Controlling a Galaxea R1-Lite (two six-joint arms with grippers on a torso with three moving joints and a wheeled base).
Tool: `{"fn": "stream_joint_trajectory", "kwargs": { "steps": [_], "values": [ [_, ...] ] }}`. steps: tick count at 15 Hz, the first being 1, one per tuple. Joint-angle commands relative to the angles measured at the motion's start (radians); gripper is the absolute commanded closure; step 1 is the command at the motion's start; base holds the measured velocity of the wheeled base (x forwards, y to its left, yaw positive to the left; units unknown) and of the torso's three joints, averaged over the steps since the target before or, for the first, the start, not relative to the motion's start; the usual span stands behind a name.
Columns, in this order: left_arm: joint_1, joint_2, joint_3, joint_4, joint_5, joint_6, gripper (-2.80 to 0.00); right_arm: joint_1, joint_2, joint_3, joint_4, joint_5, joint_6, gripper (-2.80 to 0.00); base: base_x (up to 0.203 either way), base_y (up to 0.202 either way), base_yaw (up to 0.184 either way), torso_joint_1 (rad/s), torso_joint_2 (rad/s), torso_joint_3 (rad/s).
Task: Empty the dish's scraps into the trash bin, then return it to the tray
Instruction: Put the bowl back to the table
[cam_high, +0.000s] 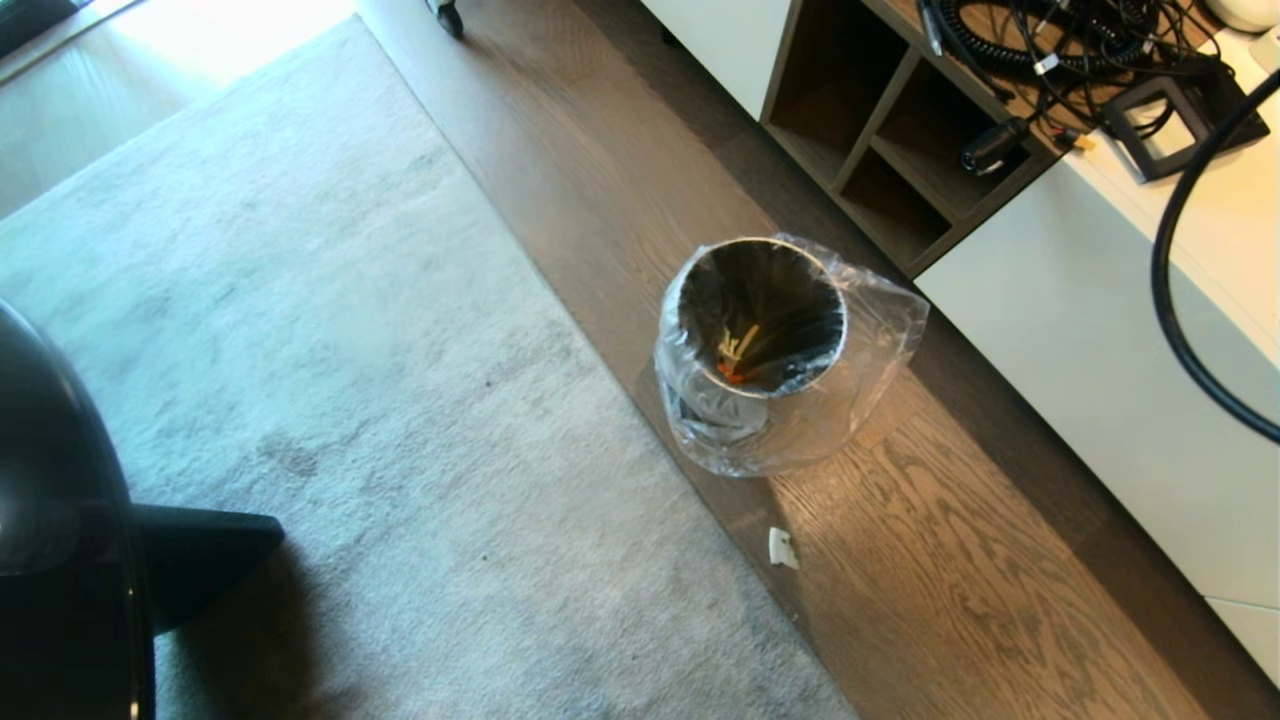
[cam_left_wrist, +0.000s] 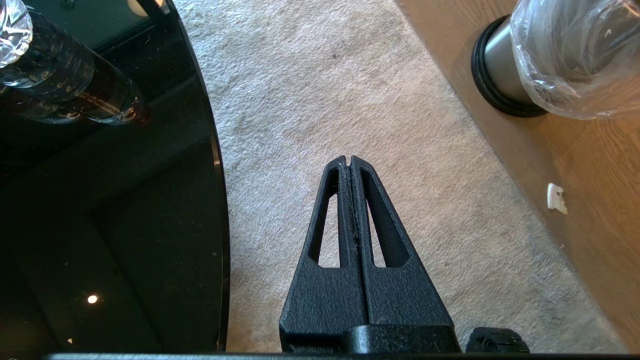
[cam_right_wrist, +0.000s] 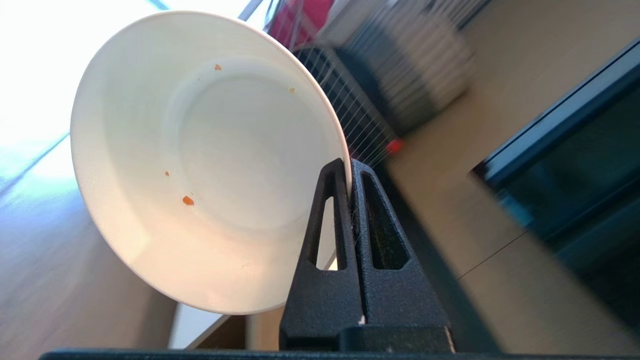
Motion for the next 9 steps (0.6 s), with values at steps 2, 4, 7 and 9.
{"fn": "stream_joint_trajectory", "kwargs": {
  "steps": [2,4,7,9],
  "values": [
    [0.0,0.0,0.0,-0.001,0.001,-0.002,0.0,-0.003,-0.003,0.086,0.088,-0.17,0.118,0.0,0.0,0.0,0.0,0.0,0.0,0.0],
    [0.0,0.0,0.0,-0.001,0.001,0.0,0.0,-0.004,-0.014,0.155,0.156,-0.304,0.21,0.0,0.0,0.0,0.0,0.0,0.0,0.0],
    [0.0,0.0,0.0,-0.001,0.001,0.0,0.0,-0.017,-0.009,0.204,0.25,-0.364,0.291,0.0,0.0,0.0,0.0,0.0,0.0,0.0],
    [0.0,0.0,0.0,-0.001,0.001,-0.001,0.0,-0.03,0.009,0.229,0.269,-0.363,0.306,0.0,0.0,0.0,0.0,0.0,0.0,0.0]
  ]
}}
